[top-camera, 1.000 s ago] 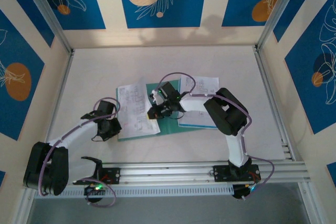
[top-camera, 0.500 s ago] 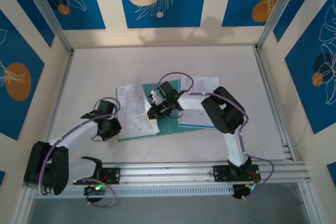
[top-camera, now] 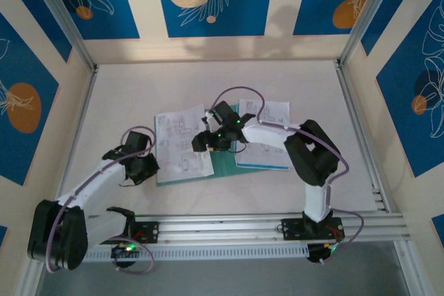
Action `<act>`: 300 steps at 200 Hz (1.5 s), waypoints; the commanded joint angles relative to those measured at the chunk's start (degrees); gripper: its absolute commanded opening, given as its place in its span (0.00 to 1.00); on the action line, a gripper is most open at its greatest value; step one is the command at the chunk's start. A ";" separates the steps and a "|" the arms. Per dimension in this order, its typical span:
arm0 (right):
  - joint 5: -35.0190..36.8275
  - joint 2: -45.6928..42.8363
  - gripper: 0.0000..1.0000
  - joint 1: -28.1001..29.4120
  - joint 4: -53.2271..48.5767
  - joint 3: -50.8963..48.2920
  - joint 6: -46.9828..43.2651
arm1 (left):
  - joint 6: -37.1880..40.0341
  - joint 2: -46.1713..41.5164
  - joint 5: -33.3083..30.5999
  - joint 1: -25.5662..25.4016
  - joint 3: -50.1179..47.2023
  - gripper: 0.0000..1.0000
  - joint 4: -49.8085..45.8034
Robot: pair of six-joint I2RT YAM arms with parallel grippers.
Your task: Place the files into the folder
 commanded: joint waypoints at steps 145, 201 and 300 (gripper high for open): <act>11.50 -16.36 0.15 -4.44 -11.58 -13.81 22.22 | -13.44 19.43 -3.77 -35.17 13.91 0.00 15.04; 11.56 -8.11 0.21 -4.46 -11.30 -6.72 23.75 | -14.87 21.89 -4.58 -35.55 9.47 0.00 18.38; 10.57 -5.02 0.22 -5.39 -7.99 -5.66 25.77 | -19.31 24.47 -4.99 -39.05 5.19 0.00 23.77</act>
